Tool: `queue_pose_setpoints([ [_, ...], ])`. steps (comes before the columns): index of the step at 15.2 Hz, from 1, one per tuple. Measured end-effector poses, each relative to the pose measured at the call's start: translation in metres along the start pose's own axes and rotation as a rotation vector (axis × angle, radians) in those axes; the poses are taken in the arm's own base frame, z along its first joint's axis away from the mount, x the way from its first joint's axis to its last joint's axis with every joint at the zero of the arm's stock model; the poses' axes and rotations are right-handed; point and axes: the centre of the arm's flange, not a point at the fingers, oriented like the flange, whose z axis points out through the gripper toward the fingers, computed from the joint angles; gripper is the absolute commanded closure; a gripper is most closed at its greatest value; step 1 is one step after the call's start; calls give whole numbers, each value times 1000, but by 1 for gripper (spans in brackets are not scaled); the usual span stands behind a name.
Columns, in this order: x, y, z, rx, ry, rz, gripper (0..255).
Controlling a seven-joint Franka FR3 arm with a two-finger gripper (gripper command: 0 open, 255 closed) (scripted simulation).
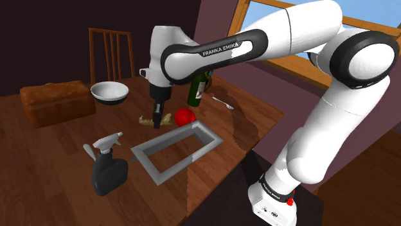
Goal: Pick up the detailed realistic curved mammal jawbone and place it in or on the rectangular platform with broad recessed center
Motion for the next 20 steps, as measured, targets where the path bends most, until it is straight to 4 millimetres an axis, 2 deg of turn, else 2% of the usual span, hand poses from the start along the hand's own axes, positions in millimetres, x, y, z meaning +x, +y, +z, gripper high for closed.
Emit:
queue_pose_setpoints([
  [7, -84, -37, 7, -1, 0, 0, 255],
  [9, -109, -48, 2, -1, -1, 1, 255],
  [10, -115, -52, 4, -1, 0, 1, 255],
  [13, -122, -51, 20, 0, -1, 1, 255],
  [20, -122, -47, 57, 0, 0, 1, 255],
])
